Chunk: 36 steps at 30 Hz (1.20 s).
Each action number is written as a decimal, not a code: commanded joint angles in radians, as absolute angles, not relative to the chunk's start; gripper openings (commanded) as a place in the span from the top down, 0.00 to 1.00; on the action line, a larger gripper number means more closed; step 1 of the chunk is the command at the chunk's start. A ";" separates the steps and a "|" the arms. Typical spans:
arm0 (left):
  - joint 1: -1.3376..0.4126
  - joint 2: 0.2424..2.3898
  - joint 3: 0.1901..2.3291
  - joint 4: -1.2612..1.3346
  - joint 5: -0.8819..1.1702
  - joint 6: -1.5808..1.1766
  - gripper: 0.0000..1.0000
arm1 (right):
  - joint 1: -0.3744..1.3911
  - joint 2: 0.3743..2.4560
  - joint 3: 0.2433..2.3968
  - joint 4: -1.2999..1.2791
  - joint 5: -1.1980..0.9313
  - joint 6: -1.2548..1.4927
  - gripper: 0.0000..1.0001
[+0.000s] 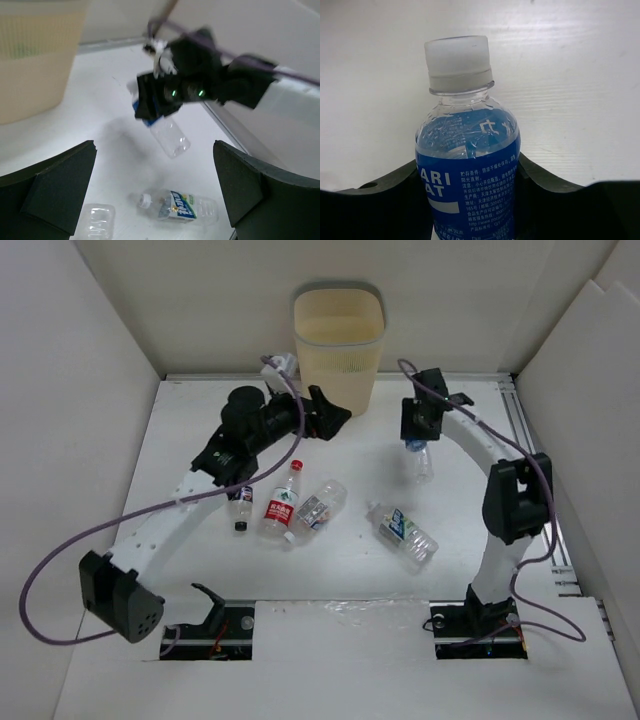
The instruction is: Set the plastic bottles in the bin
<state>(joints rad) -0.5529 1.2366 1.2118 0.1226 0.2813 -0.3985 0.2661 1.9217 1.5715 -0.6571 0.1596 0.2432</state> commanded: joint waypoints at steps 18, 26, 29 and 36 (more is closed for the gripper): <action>-0.762 1.519 1.229 0.866 0.696 -0.581 0.00 | 0.038 1.172 1.316 0.127 -0.910 0.644 1.00; -0.782 1.620 1.279 1.011 0.733 -0.686 0.00 | 0.199 1.163 1.269 0.294 -0.893 0.756 1.00; -0.804 1.658 1.338 0.945 0.733 -0.672 0.00 | 0.227 1.181 1.269 0.383 -0.893 0.814 1.00; -0.804 1.645 1.336 0.921 0.596 -0.638 1.00 | 0.235 1.189 1.270 0.426 -0.862 0.828 0.06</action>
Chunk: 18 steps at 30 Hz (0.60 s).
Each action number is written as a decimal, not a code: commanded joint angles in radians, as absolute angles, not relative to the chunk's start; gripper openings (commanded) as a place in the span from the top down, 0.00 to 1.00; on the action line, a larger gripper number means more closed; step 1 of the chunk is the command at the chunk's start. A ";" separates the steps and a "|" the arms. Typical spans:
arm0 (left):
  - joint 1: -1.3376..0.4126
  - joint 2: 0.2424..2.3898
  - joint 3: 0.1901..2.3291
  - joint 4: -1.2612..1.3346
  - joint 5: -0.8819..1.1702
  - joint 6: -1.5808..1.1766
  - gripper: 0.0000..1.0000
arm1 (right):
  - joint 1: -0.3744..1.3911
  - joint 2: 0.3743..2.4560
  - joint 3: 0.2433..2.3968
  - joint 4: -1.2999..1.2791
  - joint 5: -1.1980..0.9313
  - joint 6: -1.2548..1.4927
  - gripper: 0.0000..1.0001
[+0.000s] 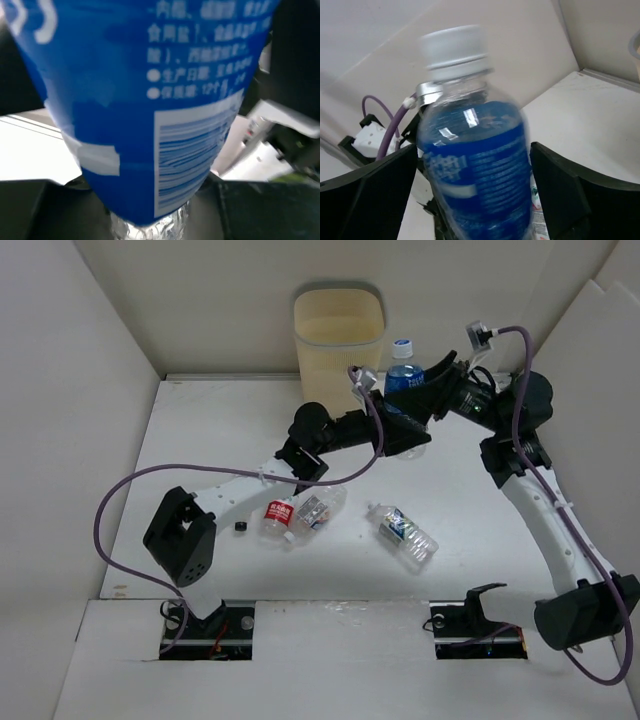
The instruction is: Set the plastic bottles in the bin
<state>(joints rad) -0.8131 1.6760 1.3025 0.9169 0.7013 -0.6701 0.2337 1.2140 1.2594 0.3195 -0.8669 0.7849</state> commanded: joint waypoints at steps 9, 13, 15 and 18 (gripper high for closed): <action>-0.643 1.773 1.711 0.479 0.213 -0.307 1.00 | -0.002 1.068 1.198 0.086 -0.658 0.614 0.00; -0.562 1.963 2.033 0.350 0.213 -0.282 1.00 | -0.011 1.055 1.189 0.002 -0.658 0.559 0.00; -0.543 2.058 2.142 0.312 0.193 -0.272 1.00 | -0.011 1.046 1.177 -0.008 -0.670 0.543 0.00; -0.522 2.158 2.317 0.321 0.102 -0.226 1.00 | -0.011 1.046 1.140 -0.008 -0.682 0.531 0.00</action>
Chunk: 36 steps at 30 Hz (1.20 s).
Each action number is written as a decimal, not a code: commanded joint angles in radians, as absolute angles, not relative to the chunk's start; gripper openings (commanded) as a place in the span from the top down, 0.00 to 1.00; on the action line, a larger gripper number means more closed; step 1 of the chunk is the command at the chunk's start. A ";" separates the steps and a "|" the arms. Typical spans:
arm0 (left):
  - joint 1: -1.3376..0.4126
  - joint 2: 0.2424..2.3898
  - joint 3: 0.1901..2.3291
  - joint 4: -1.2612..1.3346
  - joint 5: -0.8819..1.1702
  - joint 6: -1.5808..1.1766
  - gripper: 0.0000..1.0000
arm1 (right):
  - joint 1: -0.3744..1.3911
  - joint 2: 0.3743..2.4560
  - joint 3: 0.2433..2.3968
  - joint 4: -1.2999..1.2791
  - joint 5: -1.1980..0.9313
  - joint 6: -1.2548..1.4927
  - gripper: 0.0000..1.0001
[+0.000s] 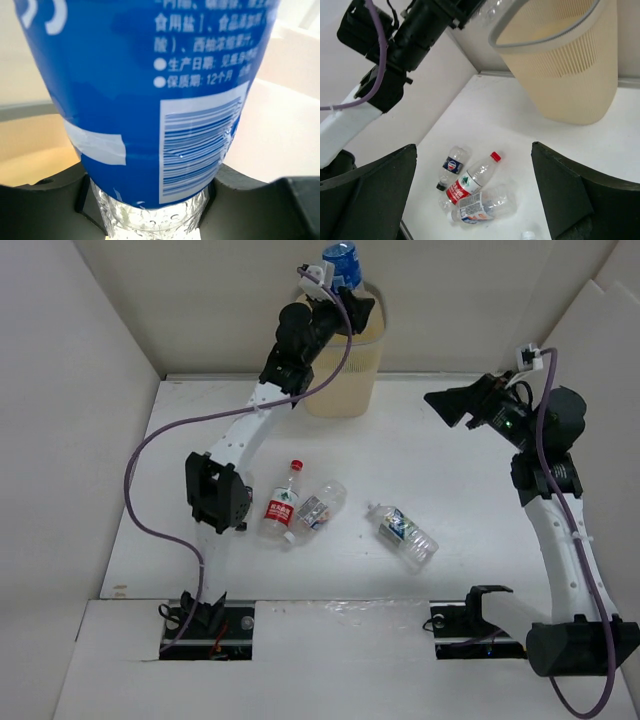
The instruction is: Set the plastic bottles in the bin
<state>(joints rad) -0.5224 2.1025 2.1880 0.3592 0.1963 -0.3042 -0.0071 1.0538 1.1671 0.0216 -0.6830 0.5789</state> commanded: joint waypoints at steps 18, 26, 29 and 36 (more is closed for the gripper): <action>-0.414 2.266 2.524 0.437 -0.166 -0.124 0.00 | 0.266 0.900 1.039 -0.394 -0.172 0.307 0.00; -0.515 1.843 2.259 0.161 -0.098 -0.024 0.00 | 0.595 1.092 0.971 -0.607 0.129 0.408 0.00; -0.515 1.668 2.148 0.043 -0.077 -0.107 0.00 | 0.676 1.163 0.971 -0.638 0.187 0.443 0.00; -0.515 1.256 1.581 0.011 0.056 -0.284 0.00 | 0.739 1.319 0.894 -0.628 0.282 0.552 0.00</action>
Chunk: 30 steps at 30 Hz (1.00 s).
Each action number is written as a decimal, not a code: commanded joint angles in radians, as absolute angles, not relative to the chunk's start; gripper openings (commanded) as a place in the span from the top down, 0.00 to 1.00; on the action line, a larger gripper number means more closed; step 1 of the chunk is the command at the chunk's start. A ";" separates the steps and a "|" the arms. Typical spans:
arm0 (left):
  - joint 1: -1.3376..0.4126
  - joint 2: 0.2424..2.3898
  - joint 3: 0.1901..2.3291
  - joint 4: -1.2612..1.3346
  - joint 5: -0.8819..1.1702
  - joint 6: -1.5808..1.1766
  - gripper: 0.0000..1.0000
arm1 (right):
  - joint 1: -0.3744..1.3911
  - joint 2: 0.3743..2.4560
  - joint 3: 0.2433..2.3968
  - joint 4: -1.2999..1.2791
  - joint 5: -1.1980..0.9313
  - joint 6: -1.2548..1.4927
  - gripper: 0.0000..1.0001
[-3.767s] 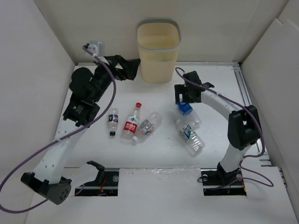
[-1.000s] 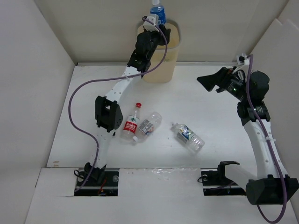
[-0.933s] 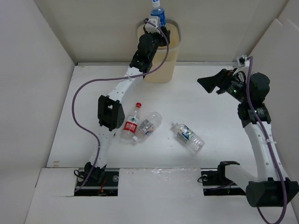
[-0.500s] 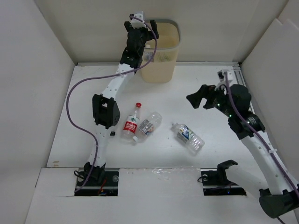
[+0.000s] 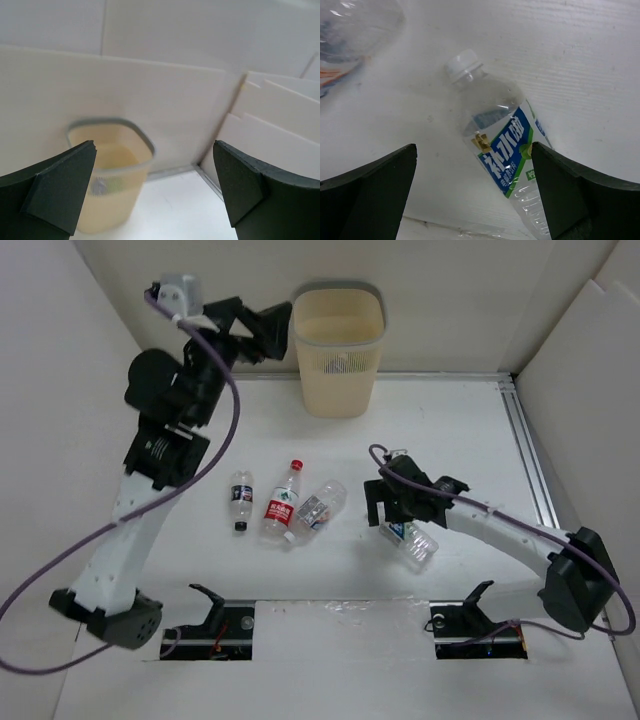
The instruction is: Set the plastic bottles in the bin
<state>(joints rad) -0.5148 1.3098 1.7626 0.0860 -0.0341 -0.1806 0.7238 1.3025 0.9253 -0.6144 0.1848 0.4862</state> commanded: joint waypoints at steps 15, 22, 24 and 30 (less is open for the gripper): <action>-0.736 1.114 1.339 -0.014 -0.048 -0.295 0.00 | 0.761 1.571 0.834 -0.511 0.291 0.594 0.28; -0.736 1.146 1.284 0.006 -0.014 -0.325 0.00 | 0.761 1.472 0.876 -0.593 0.377 0.640 0.90; -0.736 1.146 1.261 0.041 0.026 -0.334 0.00 | 0.727 1.409 0.919 -0.635 0.423 0.640 0.91; -0.736 1.147 1.204 0.153 0.285 -0.344 0.00 | 0.566 1.100 1.083 -0.721 0.367 0.522 1.00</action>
